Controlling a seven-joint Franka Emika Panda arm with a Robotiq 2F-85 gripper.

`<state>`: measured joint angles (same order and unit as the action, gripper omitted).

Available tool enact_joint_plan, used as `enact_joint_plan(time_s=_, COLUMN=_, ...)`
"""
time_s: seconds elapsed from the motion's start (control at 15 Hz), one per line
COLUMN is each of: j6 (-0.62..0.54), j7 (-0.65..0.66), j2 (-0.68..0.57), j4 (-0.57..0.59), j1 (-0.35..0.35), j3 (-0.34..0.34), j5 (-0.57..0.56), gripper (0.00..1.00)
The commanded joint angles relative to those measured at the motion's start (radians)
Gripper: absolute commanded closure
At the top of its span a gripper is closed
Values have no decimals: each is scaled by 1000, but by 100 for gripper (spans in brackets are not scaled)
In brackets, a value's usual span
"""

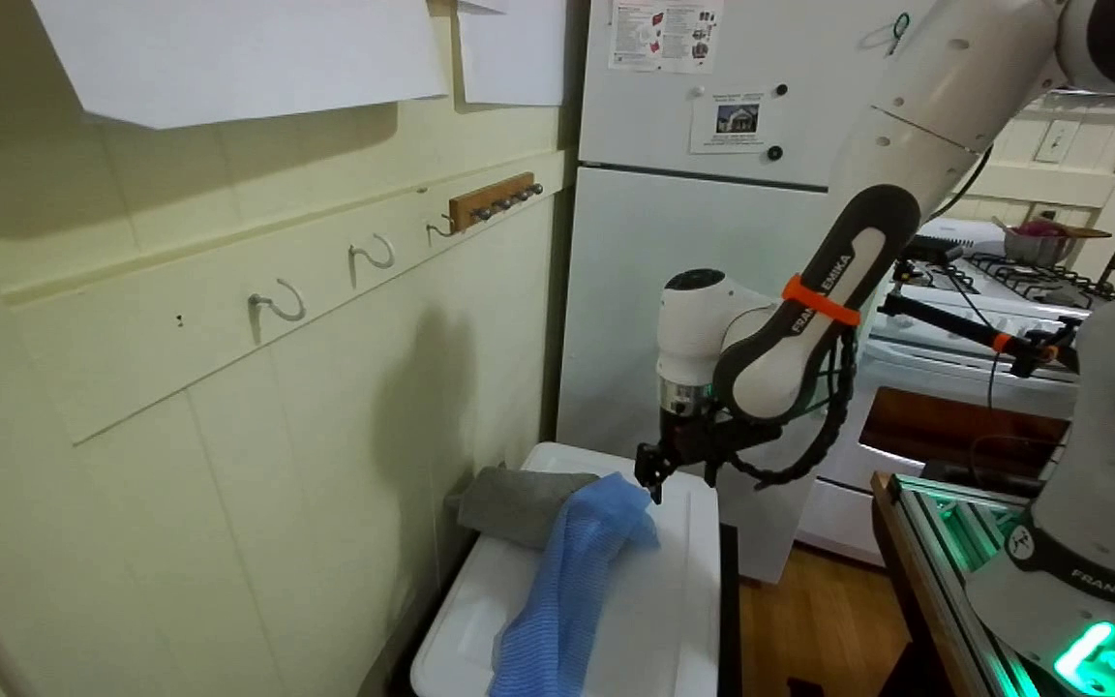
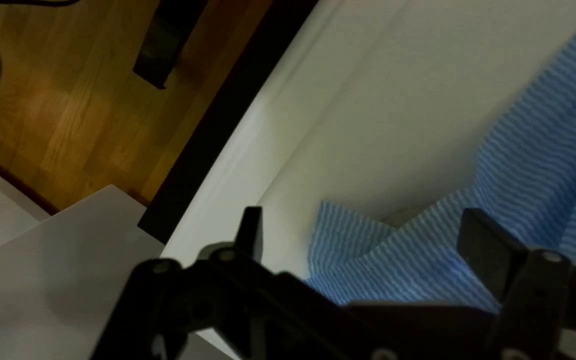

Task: Hang the blue rag on the second hook

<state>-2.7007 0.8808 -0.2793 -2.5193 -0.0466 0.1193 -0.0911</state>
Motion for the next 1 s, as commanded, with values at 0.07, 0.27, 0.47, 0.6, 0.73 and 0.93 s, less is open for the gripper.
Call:
enact_joint_plan(time_s=0.07, j6=-112, j7=-27, j2=-177, j4=84, j1=49, j3=9, j5=60, gripper=0)
enact_joint_plan(time_s=0.27, j6=-244, j7=-117, j2=-268, j4=116, j1=20, j3=-44, j5=158, gripper=0)
enact_joint_plan(time_s=0.47, j6=-385, j7=-227, j2=-349, j4=148, j1=-42, j3=-133, j5=271, gripper=0)
enact_joint_plan(time_s=0.6, j6=-469, j7=-288, j2=-399, j4=173, j1=-90, j3=-196, j5=327, gripper=0)
enact_joint_plan(time_s=0.73, j6=-525, j7=-336, j2=-442, j4=198, j1=-132, j3=-245, j5=358, gripper=0)
enact_joint_plan(time_s=0.93, j6=-596, j7=-389, j2=-502, j4=234, j1=-183, j3=-293, j5=374, gripper=0)
